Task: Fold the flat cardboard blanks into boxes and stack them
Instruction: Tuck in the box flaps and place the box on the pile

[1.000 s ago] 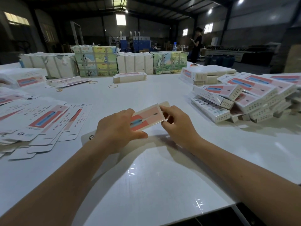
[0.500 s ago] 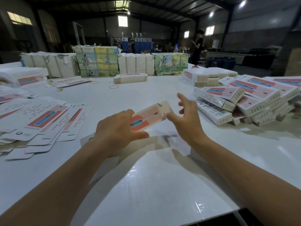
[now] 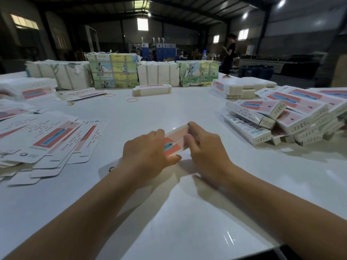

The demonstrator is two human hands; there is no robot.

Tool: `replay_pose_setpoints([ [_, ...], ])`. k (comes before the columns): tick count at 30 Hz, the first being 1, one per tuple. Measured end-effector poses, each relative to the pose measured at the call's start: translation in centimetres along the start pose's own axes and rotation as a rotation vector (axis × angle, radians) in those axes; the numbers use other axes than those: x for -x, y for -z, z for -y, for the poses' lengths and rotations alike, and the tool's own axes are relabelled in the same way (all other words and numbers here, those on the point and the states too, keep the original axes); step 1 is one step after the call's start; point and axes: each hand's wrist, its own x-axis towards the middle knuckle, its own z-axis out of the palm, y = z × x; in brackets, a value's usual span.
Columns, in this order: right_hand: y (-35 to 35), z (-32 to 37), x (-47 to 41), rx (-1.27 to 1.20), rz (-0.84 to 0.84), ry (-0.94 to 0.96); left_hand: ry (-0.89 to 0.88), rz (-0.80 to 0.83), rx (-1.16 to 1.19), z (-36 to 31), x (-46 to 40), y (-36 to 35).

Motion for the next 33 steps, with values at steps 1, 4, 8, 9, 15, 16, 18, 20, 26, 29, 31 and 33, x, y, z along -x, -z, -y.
replay_pose_setpoints([
  [1,0.2,0.2,-0.1,-0.14,0.003,-0.067,-0.001,-0.018,-0.01,0.2,0.0,-0.1],
  [4,0.9,0.2,-0.9,-0.733,0.035,-0.366,-0.004,-0.077,-0.021,0.6,0.0,-0.2],
  [8,1.2,-0.8,-1.7,-1.073,0.11,-0.556,-0.031,-0.116,-0.034,0.9,-0.1,-0.4],
  [9,1.2,-0.9,-1.7,-1.089,0.11,-0.572,-0.038,-0.126,-0.04,1.0,-0.1,-0.4],
  [15,1.2,-1.1,-1.6,-1.075,0.003,-0.603,-0.083,-0.19,-0.036,0.6,0.1,-0.7],
  [16,1.3,-1.0,-1.6,-1.078,-0.007,-0.599,-0.091,-0.208,-0.025,0.6,0.1,-0.6],
  [18,1.4,-1.0,-1.7,-1.086,-0.01,-0.599,-0.108,-0.238,-0.009,0.6,0.2,-0.5],
  [20,1.6,-0.9,-1.8,-1.113,0.011,-0.612,-0.125,-0.266,-0.004,0.8,0.4,-0.2],
  [26,2.2,-1.0,-2.1,-1.113,0.032,-0.655,-0.241,-0.342,-0.022,0.8,0.5,0.3],
  [29,2.5,-1.2,-2.0,-0.913,0.032,-0.617,-0.281,-0.359,-0.054,1.0,0.4,0.5],
  [31,2.7,-1.2,-1.9,-0.775,0.025,-0.581,-0.311,-0.365,-0.095,1.3,0.3,0.7],
  [33,2.9,-1.0,-1.7,-0.713,0.024,-0.534,-0.341,-0.365,-0.148,1.5,0.2,0.8],
])
